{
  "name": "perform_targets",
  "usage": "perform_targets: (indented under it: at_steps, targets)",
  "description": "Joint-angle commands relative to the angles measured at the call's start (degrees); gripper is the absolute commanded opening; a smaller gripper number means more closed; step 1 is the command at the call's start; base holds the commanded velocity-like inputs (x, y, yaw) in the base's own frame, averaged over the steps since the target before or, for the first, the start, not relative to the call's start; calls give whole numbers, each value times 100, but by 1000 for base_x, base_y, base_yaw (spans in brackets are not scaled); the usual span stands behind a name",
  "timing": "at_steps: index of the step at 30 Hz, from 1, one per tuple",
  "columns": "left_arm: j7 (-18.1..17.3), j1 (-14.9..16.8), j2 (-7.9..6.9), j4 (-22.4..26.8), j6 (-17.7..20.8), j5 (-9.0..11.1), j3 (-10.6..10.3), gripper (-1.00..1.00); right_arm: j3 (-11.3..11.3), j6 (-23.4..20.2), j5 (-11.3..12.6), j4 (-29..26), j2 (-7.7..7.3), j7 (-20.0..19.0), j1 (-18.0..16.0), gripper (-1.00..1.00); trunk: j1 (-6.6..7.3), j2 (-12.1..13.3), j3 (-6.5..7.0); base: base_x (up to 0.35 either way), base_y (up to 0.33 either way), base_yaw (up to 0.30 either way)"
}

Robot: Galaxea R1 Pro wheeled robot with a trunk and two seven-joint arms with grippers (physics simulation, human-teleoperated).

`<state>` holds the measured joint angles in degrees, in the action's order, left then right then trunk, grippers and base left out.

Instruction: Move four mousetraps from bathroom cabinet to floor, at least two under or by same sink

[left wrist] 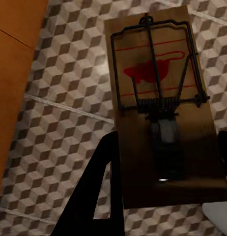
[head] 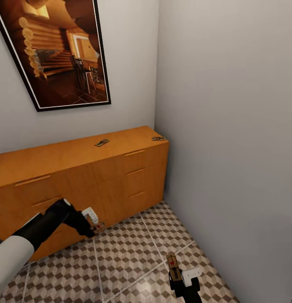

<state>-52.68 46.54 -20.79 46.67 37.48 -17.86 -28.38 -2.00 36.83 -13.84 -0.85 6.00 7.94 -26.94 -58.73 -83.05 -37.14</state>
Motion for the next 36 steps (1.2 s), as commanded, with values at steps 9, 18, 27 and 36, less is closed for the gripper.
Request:
perform_targets:
  at_steps: [9,18,27,36]
  targets:
    - [1798,-12,654,-3317,-2678,542,-46,-100,-20,8,-49,6,-2,59,-4,-100,1,-3,-5,0,0,0]
    - [2278,-178,749,-5052,-5017,2279,-38,-100,-12,8,-49,-1,-10,80,-4,-100,1,-3,-5,0,0,0]
    - [3082,-843,781,-5115,-6329,3526,-36,-100,-8,8,-55,-13,-25,89,-4,-100,1,-3,-5,0,0,0]
    - [3955,-1673,1005,-5122,-7595,3816,-28,-100,13,-511,-73,-83,-131,103,-4,-100,1,-3,-5,0,0,0]
